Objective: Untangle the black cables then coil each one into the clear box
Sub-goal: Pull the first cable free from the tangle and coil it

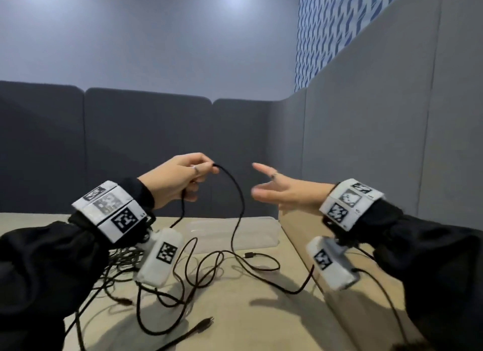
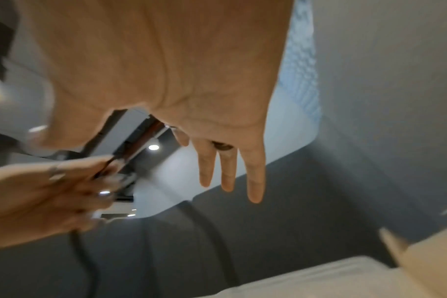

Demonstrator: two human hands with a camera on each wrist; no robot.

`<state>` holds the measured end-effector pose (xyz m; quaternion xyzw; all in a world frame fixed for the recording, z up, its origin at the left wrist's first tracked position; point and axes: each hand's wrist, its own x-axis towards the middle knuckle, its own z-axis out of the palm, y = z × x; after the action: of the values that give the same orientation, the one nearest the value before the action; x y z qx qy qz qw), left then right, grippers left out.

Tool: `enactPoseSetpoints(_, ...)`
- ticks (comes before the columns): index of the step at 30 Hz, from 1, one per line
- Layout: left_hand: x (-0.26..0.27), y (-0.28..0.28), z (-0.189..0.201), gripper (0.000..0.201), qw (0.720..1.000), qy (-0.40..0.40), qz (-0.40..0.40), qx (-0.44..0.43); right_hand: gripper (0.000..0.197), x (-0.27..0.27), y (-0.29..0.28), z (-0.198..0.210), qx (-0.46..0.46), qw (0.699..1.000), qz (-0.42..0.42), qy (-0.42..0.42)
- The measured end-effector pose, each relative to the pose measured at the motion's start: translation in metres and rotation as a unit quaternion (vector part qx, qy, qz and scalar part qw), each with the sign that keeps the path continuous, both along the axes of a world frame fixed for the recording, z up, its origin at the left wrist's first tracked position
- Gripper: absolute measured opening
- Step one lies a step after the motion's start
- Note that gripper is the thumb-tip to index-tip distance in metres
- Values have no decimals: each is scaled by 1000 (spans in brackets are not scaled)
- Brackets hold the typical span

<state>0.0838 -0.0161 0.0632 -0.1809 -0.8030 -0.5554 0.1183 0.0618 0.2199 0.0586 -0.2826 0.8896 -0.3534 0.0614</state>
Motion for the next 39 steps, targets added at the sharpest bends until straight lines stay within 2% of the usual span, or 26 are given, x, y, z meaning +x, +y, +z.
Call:
enactPoseSetpoints(2, 10, 19, 6, 21, 999, 7, -34, -1, 46, 6, -24, -1, -56, 997, 47, -20)
enactPoseSetpoints(3, 14, 24, 8, 18, 999, 16, -43, 2, 35, 8, -29, 2, -95, 993, 58, -26)
enactPoseSetpoints(4, 15, 26, 8, 18, 998, 26, -49, 1, 37, 11, -31, 7, -140, 988, 54, -28)
enactPoseSetpoints(5, 15, 24, 6, 26, 998, 34, -50, -16, 41, 10, -28, 13, -188, 981, 35, -17)
enactPoseSetpoints(6, 13, 19, 1, 44, 996, 37, -47, -61, 42, 9, -24, 21, -240, 971, 12, -1)
enactPoseSetpoints(8, 7, 9, -18, 79, 970, 13, -25, -240, 42, 5, -10, 38, -342, 939, -35, 27)
enactPoseSetpoints(9, 4, 5, -31, 86, 941, -16, -11, -338, 42, 3, -3, 47, -384, 921, -52, 43)
enactPoseSetpoints(10, 0, 1, -44, 84, 907, -48, 5, -418, 41, 0, 4, 54, -408, 908, -71, 63)
enactPoseSetpoints(11, -4, -3, -56, 74, 880, -72, 22, -470, 41, -5, 12, 58, -420, 898, -95, 91)
enactPoseSetpoints(12, -7, -7, -64, 57, 866, -83, 42, -492, 41, -11, 20, 62, -425, 889, -123, 121)
enactPoseSetpoints(13, -10, -13, -67, 39, 870, -91, 60, -480, 41, -19, 28, 62, -427, 878, -152, 151)
enactPoseSetpoints(14, -12, -19, -67, 25, 892, -104, 68, -435, 42, -27, 37, 61, -428, 866, -186, 180)
enactPoseSetpoints(15, -13, -26, -65, 20, 920, -119, 65, -369, 43, -37, 47, 58, -423, 852, -226, 210)
enactPoseSetpoints(16, -14, -31, -62, 22, 942, -122, 62, -307, 44, -46, 58, 54, -413, 838, -267, 235)
enactPoseSetpoints(18, -11, -39, -54, 28, 965, -75, 49, -245, 45, -63, 85, 42, -368, 830, -337, 250)
enactPoseSetpoints(20, -6, -40, -48, 31, 977, -10, 26, -212, 36, -77, 107, 27, -286, 854, -375, 219)
enactPoseSetpoints(22, -5, -38, -45, 33, 987, 14, 1, -160, 15, -78, 110, 13, -137, 894, -382, 191)
enactPoseSetpoints(24, -6, -32, -44, 29, 990, 31, -22, -133, 45, -68, 92, -1, 16, 918, -331, 218)
enactPoseSetpoints(26, -8, -23, -44, 27, 988, 66, -35, -138, 61, -45, 52, -14, 55, 936, -224, 265)
enactPoseSetpoints(28, -8, -12, -41, 27, 983, 101, -42, -147, 62, -24, 10, -27, 70, 963, -81, 246)
enactPoseSetpoints(30, -6, -3, -37, 25, 981, 126, -49, -137, 55, -9, -20, -38, 121, 981, 29, 146)
enactPoseSetpoints(31, -4, 0, -34, 23, 982, 133, -50, -128, 50, -4, -29, -44, 155, 981, 61, 99)
enactPoseSetpoints(34, 3, 2, -23, 20, 983, 149, -51, -100, 40, 1, -46, -65, 201, 973, 109, 32)
enactPoseSetpoints(37, 10, 2, -14, 19, 980, 164, -58, -100, 35, -7, -58, -86, 224, 966, 121, 51)
enactPoseSetpoints(39, 15, 1, -9, 19, 981, 162, -62, -83, 36, -14, -62, -92, 206, 971, 112, 40)
